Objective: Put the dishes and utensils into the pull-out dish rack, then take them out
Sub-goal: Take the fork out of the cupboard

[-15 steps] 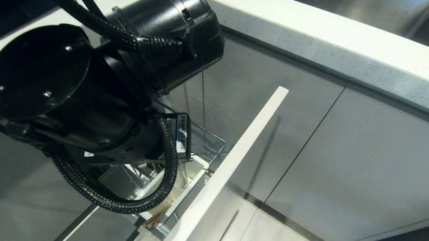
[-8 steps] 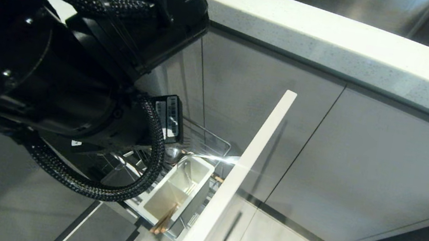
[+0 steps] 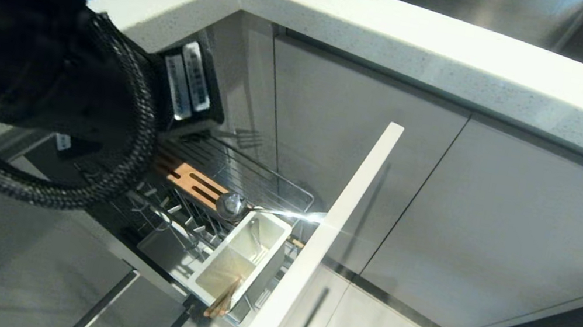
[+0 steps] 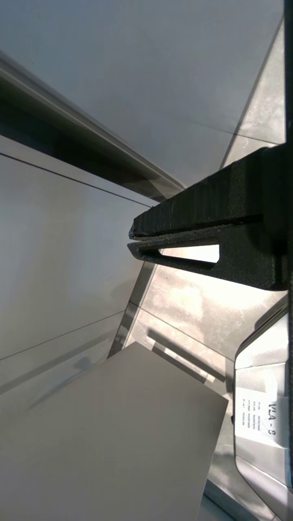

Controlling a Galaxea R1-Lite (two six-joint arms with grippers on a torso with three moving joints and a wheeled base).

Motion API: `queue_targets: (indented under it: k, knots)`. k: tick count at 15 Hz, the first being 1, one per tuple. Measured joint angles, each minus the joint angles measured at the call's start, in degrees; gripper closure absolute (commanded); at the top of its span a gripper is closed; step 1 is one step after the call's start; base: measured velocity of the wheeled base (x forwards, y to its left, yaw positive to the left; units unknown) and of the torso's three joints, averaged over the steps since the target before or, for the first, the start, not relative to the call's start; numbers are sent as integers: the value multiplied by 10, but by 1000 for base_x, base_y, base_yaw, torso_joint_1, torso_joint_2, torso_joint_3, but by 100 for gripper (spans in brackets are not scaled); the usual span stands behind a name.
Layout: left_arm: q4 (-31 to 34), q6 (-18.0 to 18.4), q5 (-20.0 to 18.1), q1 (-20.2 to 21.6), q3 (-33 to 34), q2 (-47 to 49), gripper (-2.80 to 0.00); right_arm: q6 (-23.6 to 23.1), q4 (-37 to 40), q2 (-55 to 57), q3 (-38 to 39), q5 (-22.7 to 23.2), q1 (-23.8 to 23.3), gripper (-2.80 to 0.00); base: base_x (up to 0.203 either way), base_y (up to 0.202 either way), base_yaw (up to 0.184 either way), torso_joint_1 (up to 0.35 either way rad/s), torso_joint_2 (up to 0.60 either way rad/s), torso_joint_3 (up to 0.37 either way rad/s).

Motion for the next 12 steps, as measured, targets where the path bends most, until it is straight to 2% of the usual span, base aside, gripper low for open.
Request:
queue_targets:
  k: [6,9,12]
  knots:
    - [-59,68,1,-4,-6,-72,0,0,0,0,0,0,0,0,0,0,0,0,0,0]
    - [-92,121,1,-4,-32,-91,0,0,0,0,0,0,0,0,0,0,0,0,0,0]
    - [-158,187,6,-3,-44,-105,0,0,0,0,0,0,0,0,0,0,0,0,0,0]
